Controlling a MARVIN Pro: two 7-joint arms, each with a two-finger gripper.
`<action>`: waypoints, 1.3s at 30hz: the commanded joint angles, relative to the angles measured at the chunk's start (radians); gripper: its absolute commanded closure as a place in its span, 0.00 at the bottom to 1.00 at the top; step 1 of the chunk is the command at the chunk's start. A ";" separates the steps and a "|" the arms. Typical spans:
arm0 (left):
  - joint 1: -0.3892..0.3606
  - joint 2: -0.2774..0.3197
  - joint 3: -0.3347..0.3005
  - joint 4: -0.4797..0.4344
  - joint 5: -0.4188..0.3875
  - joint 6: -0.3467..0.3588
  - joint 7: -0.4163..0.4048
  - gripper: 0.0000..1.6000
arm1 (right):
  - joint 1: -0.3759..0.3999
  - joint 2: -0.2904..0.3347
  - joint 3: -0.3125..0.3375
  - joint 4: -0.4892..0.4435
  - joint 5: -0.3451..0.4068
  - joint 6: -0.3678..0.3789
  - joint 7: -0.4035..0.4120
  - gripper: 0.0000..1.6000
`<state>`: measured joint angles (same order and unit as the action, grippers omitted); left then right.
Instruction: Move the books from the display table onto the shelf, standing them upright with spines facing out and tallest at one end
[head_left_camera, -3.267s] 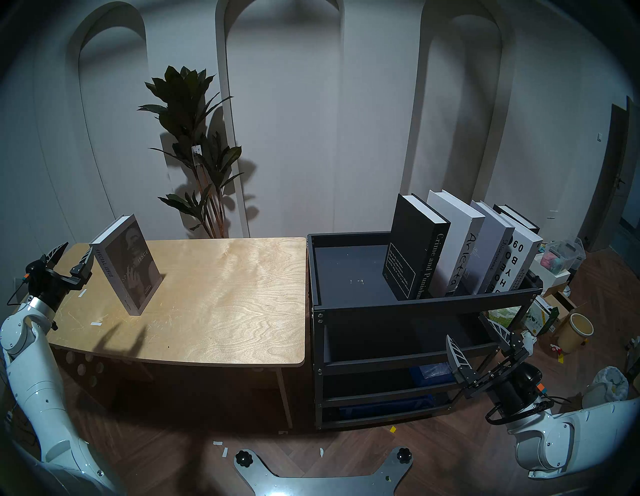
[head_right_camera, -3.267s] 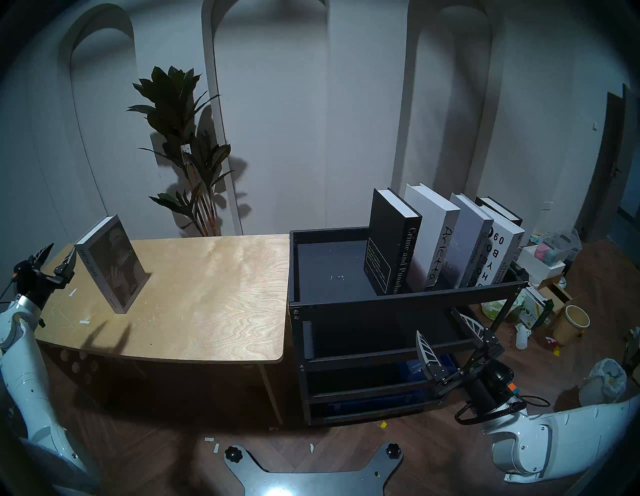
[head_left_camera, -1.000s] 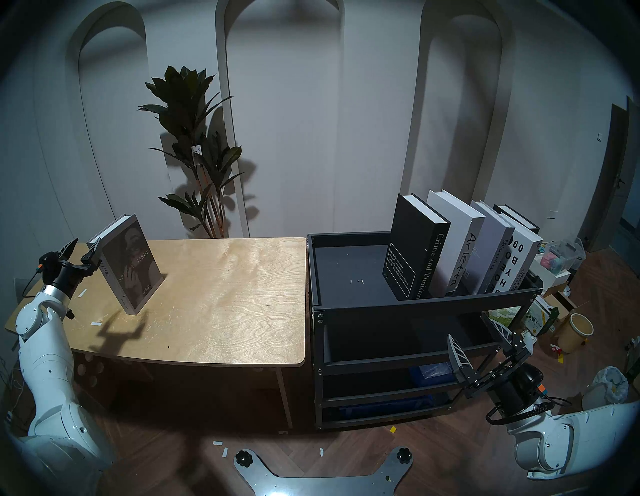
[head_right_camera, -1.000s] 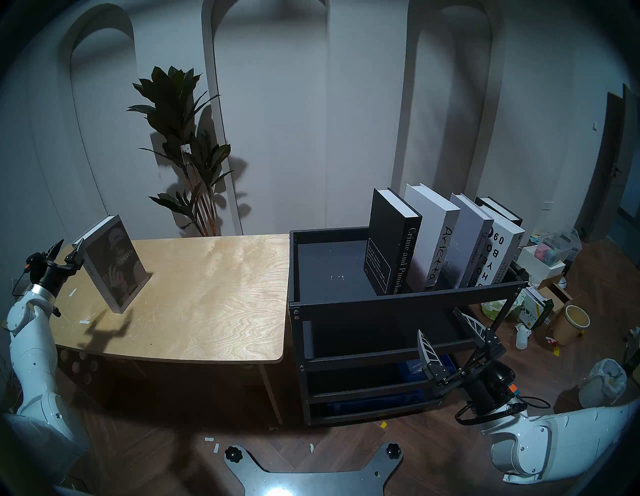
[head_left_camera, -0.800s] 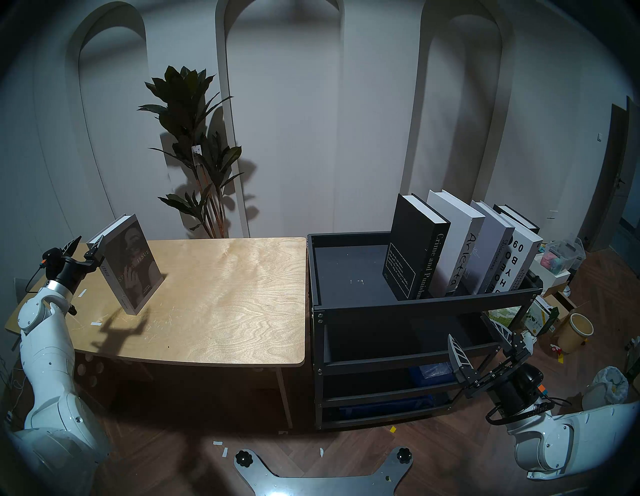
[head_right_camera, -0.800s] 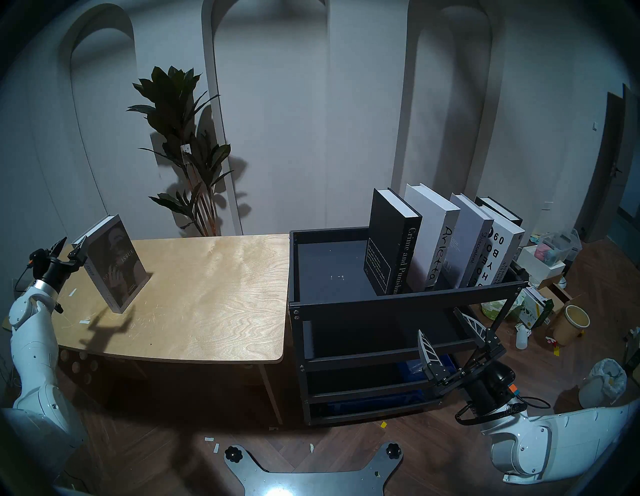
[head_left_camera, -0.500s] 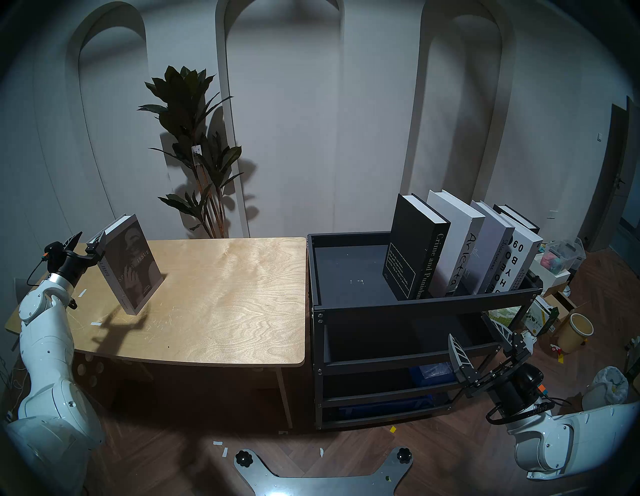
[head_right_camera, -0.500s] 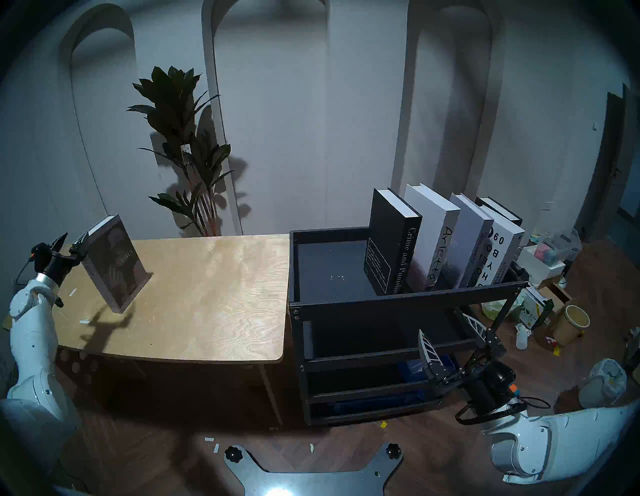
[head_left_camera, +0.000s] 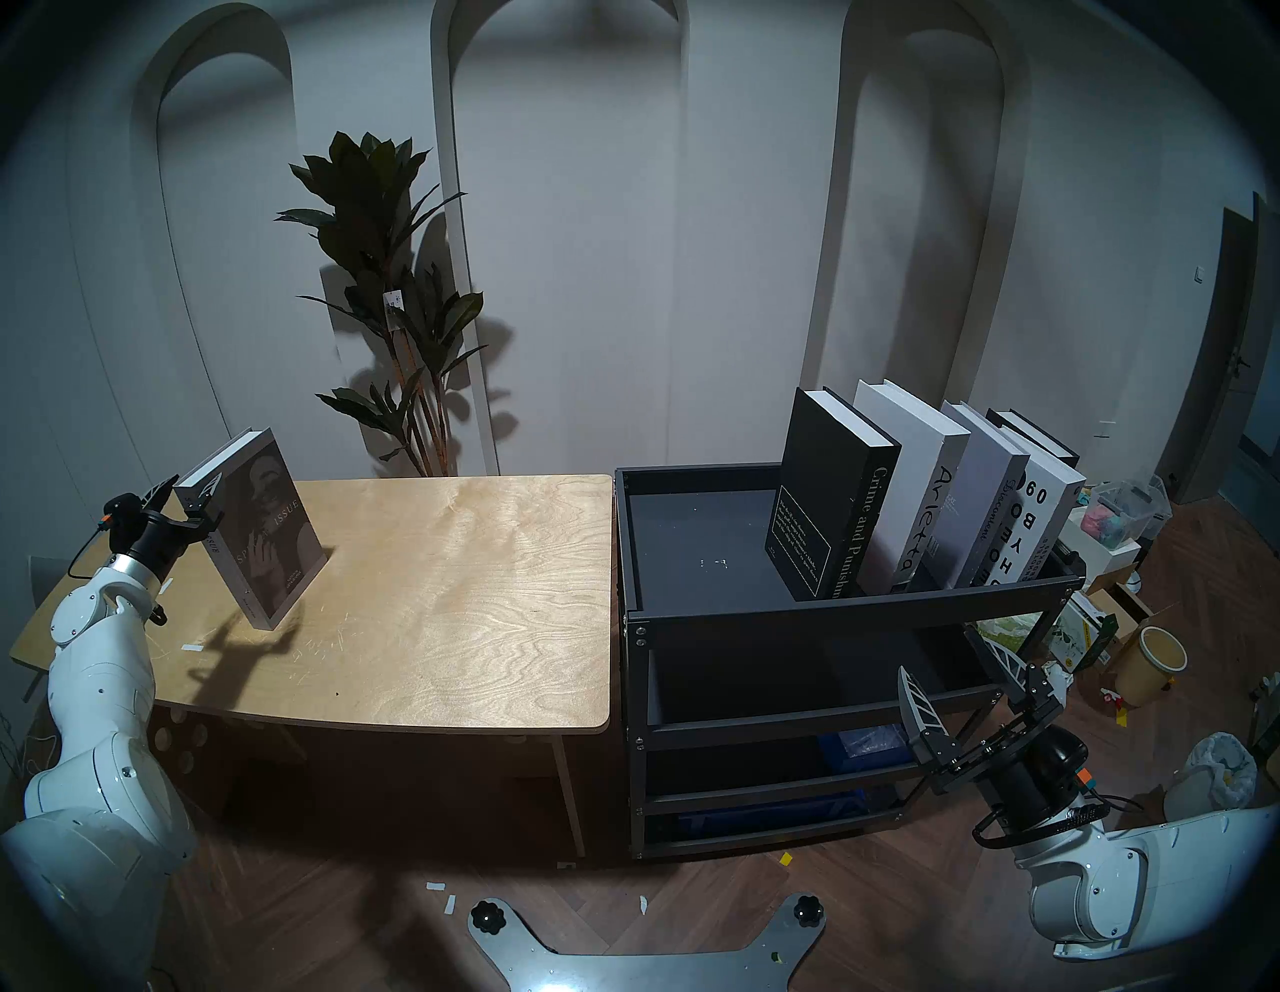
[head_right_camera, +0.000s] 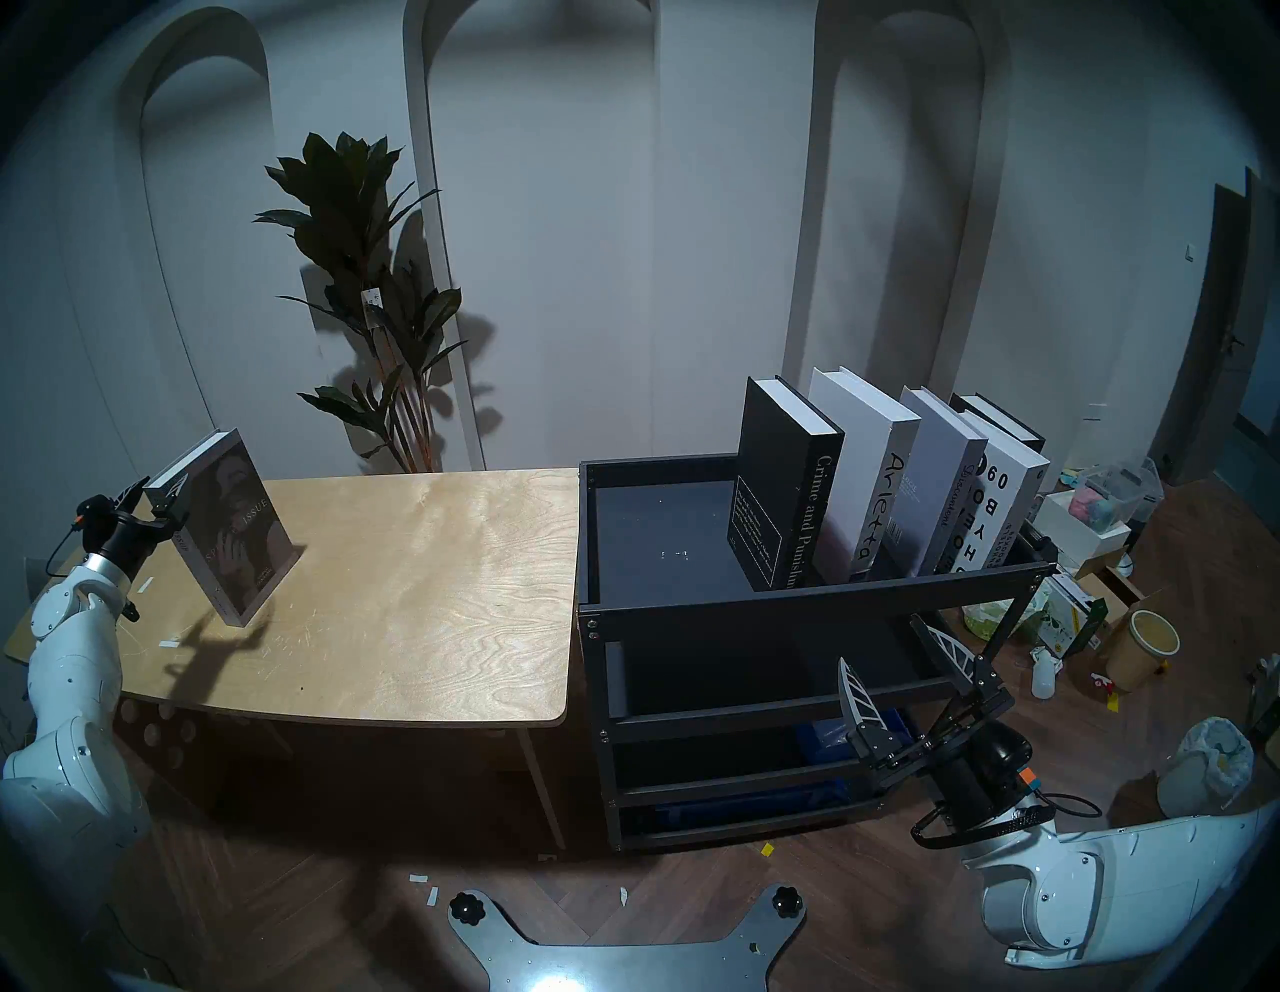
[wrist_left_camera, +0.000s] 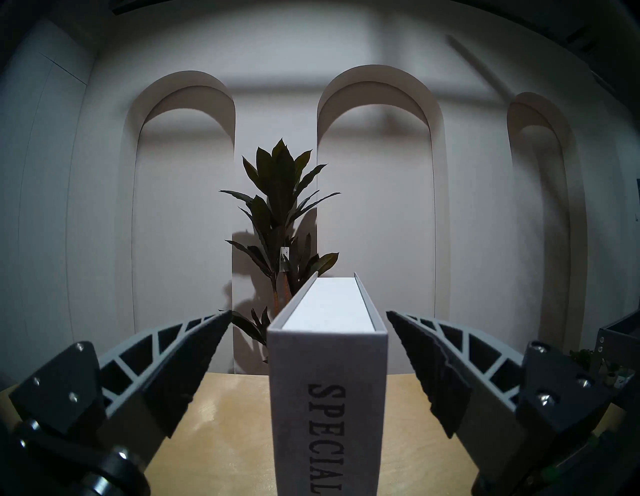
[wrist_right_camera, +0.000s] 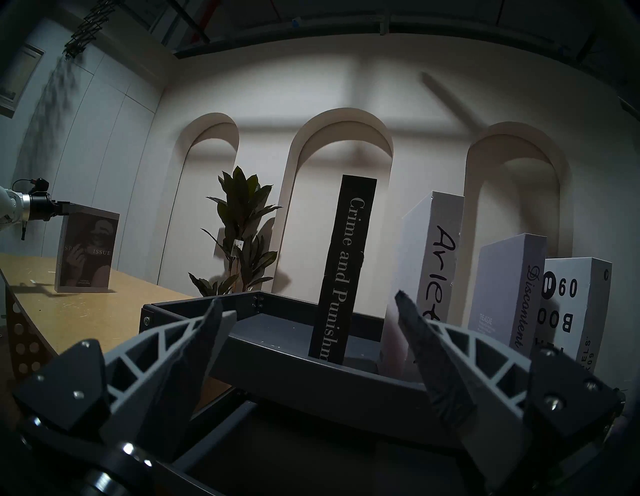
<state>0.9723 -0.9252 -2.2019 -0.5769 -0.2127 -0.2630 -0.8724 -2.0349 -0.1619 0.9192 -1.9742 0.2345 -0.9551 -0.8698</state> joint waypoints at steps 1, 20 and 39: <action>-0.088 0.019 0.013 0.031 -0.021 0.021 -0.047 0.00 | -0.011 0.000 0.021 -0.004 -0.003 -0.005 -0.028 0.00; -0.143 0.031 0.052 0.048 -0.041 0.151 -0.130 1.00 | -0.037 -0.008 0.052 -0.003 -0.003 -0.005 -0.020 0.00; -0.196 -0.079 0.164 -0.198 -0.040 0.123 -0.166 1.00 | -0.038 -0.014 0.054 0.002 0.000 -0.005 -0.004 0.00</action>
<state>0.8210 -0.9582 -2.0638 -0.6803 -0.2543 -0.1398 -1.0470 -2.0770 -0.1771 0.9636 -1.9699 0.2324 -0.9553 -0.8658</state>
